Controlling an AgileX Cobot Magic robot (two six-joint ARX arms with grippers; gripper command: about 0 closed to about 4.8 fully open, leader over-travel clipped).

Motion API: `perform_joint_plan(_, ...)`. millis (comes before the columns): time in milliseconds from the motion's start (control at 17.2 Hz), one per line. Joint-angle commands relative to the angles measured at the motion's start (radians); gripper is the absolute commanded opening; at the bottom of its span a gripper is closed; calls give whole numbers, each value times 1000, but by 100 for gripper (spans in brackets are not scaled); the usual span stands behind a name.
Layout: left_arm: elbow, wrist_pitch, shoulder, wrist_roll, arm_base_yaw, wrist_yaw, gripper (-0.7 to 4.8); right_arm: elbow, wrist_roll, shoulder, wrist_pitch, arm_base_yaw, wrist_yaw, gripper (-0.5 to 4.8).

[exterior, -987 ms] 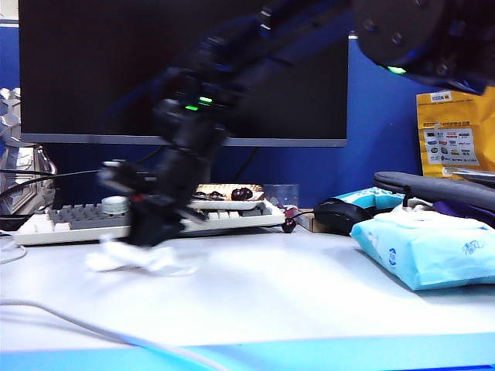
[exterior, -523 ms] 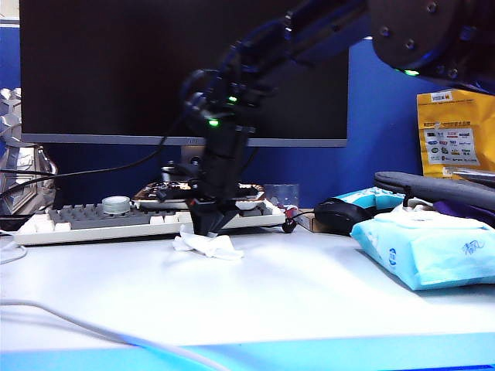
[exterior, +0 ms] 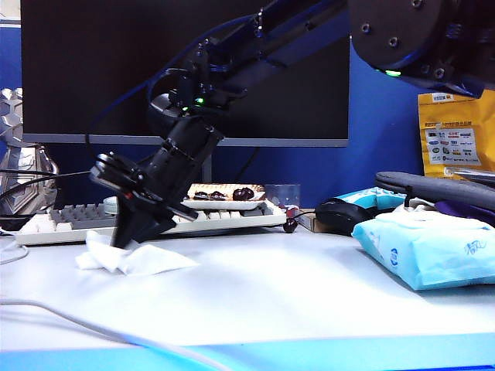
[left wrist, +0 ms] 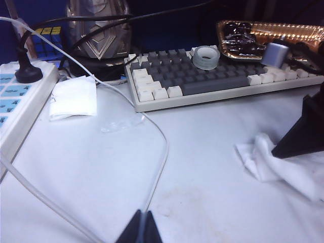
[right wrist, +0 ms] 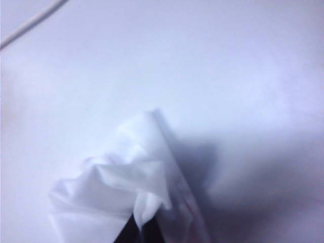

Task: Use the wet wipes on the table to wipe the cherry juice off the table, then put the wipes back on the table.

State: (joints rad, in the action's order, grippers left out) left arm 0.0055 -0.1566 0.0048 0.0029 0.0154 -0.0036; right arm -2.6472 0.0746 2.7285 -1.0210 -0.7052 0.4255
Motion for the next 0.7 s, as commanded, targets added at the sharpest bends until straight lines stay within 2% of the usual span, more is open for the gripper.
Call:
perform_joint_plan(58,0,-13,-3,-3,0,1,-3,-3,-24,-2,-5,29,-314,-5)
perform_joint_plan(174,0,-13,-3,-3,0,1,-3,-2,-107,-2,-25,85,-575,-5)
perform_joint_plan(232,0,-13,-3,-3,0,0,-3,-3,-130,-2,-25,105,-626,-5)
perform_joint_plan(348,0,-13,-3,-3,0,0,-3,-3,-154,-2,-8,148,-636,-5)
perform_joint_plan(523,0,-13,-3,-3,0,1,-3,-3,-117,-2,1,177,-429,-5)
perform_joint_plan(697,0,-13,-3,-3,0,1,-3,-2,-31,-2,-74,134,-131,-5)
